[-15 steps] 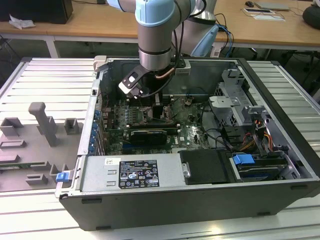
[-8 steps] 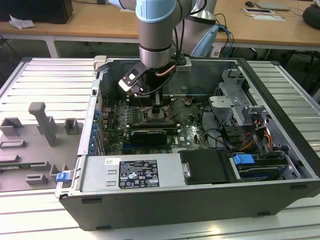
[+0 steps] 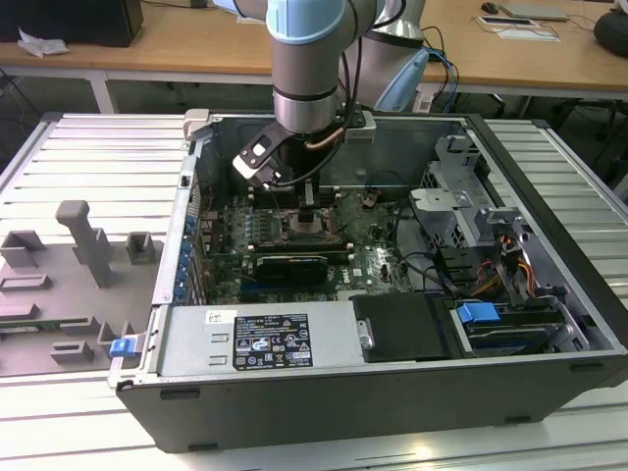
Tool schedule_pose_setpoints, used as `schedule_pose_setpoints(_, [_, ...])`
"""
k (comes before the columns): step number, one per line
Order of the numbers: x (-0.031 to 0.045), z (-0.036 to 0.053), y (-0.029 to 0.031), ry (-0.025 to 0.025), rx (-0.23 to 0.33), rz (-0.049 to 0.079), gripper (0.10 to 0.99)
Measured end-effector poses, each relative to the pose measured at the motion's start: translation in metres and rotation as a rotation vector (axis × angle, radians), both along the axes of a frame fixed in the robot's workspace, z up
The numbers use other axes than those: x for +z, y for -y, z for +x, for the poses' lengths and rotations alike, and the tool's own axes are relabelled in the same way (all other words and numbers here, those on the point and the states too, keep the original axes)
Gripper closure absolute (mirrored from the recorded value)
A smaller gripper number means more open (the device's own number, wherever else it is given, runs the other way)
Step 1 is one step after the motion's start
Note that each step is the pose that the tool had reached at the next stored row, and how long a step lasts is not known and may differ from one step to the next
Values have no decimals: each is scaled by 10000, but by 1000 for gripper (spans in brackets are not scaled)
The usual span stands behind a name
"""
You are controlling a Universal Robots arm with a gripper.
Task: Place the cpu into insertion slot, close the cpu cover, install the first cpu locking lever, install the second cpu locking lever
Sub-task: 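Close the cpu cover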
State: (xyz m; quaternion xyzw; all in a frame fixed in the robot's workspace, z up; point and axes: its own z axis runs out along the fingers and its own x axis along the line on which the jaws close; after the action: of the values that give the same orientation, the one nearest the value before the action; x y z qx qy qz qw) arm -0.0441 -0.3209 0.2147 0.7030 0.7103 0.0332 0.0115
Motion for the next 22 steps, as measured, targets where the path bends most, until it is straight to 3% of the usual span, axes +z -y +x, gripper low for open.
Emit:
schedule_pose_setpoints(2, [17,0,0,1,0,1,980])
schedule_pose_setpoints(13, [277,0,0,1,0,-7,980])
schedule_pose_setpoints(14, [283,41,-1,-2,-2,-13,980])
schedule_pose_setpoints(15, [285,147,0,-18,-2,-16,980])
schedule_pose_setpoints(18, [437,194,0,-39,-1,-15,980])
schedule_pose_setpoints(22, [438,387,0,-95,-2,-14,980])
